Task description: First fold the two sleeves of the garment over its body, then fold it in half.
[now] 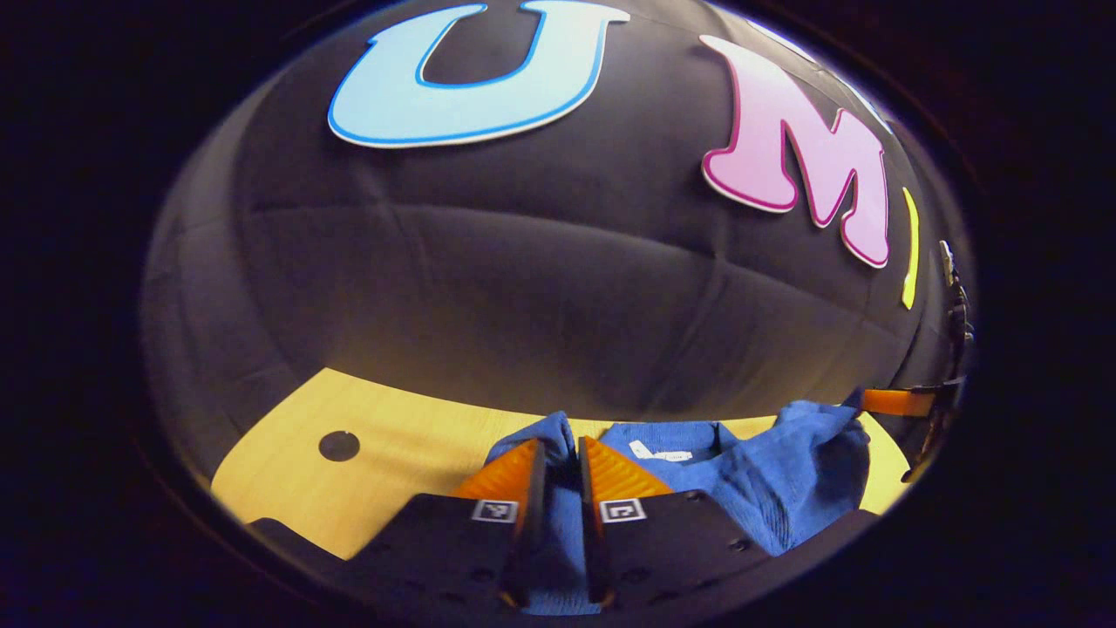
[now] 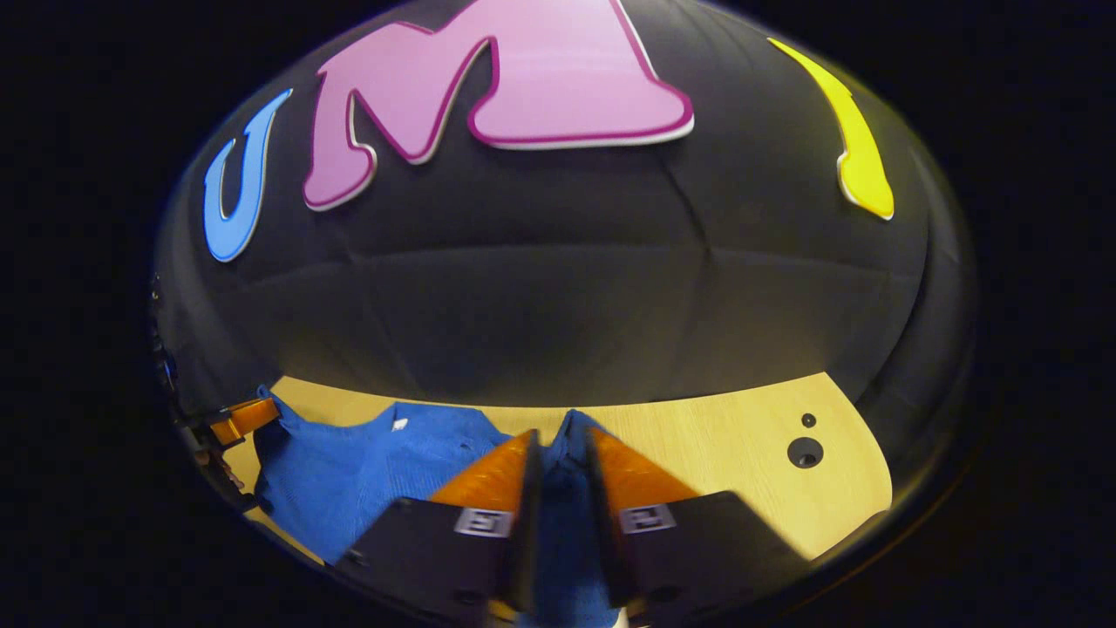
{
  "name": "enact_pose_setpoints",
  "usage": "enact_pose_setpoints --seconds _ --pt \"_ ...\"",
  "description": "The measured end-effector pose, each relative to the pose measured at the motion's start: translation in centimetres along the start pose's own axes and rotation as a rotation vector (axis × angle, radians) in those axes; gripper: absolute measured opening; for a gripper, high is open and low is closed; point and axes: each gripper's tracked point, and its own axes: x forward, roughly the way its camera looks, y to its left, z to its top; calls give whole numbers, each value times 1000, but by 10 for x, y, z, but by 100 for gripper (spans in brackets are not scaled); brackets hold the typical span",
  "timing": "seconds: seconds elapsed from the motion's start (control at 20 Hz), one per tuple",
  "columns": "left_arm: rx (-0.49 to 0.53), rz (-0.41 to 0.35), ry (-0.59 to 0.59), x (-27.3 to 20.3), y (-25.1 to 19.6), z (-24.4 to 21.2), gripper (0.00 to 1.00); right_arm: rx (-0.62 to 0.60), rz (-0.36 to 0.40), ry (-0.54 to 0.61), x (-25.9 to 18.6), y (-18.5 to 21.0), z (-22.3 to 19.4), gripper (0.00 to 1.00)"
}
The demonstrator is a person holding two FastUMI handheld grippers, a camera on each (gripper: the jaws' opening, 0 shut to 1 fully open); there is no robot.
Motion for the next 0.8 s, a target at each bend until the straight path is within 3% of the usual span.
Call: enact_pose_setpoints --seconds 0.15,0.3,0.5,0.65,0.8 --pt "-40 75 32 -11 12 -16 86 -19 0 -15 -12 0 -7 99" --pt "-27 116 -48 -64 4 5 85 -22 12 -110 -58 4 9 100" --pt "76 141 -182 -184 -32 34 85 -75 57 -265 -148 19 34 99" --pt "120 116 -347 -286 -75 60 83 -107 118 -357 -234 42 42 99" --pt "99 70 -394 -391 -110 54 82 -120 161 -369 -312 60 32 96"
